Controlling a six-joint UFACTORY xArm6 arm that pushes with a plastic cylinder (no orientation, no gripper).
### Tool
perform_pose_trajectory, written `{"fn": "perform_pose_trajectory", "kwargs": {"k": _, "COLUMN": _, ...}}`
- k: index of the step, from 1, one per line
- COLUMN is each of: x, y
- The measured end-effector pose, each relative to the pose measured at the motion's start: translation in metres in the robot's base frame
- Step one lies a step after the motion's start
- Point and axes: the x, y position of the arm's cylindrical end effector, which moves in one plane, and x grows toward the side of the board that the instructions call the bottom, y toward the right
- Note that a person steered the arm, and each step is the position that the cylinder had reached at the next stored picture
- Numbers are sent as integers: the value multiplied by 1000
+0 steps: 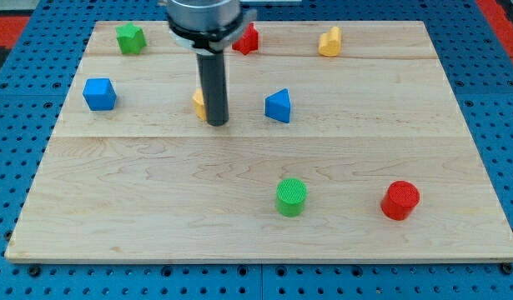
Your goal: Move the blue triangle to the bottom left of the board
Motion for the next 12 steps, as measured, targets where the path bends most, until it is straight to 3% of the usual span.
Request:
{"fn": "perform_pose_trajectory", "kwargs": {"k": 3, "x": -23, "y": 66}}
{"fn": "perform_pose_trajectory", "kwargs": {"k": 4, "x": -49, "y": 88}}
{"fn": "perform_pose_trajectory", "kwargs": {"k": 5, "x": -36, "y": 121}}
{"fn": "perform_pose_trajectory", "kwargs": {"k": 7, "x": 54, "y": 18}}
{"fn": "perform_pose_trajectory", "kwargs": {"k": 8, "x": 25, "y": 61}}
{"fn": "perform_pose_trajectory", "kwargs": {"k": 9, "x": -13, "y": 69}}
{"fn": "perform_pose_trajectory", "kwargs": {"k": 10, "x": 27, "y": 122}}
{"fn": "perform_pose_trajectory", "kwargs": {"k": 11, "x": 75, "y": 104}}
{"fn": "perform_pose_trajectory", "kwargs": {"k": 12, "x": 73, "y": 24}}
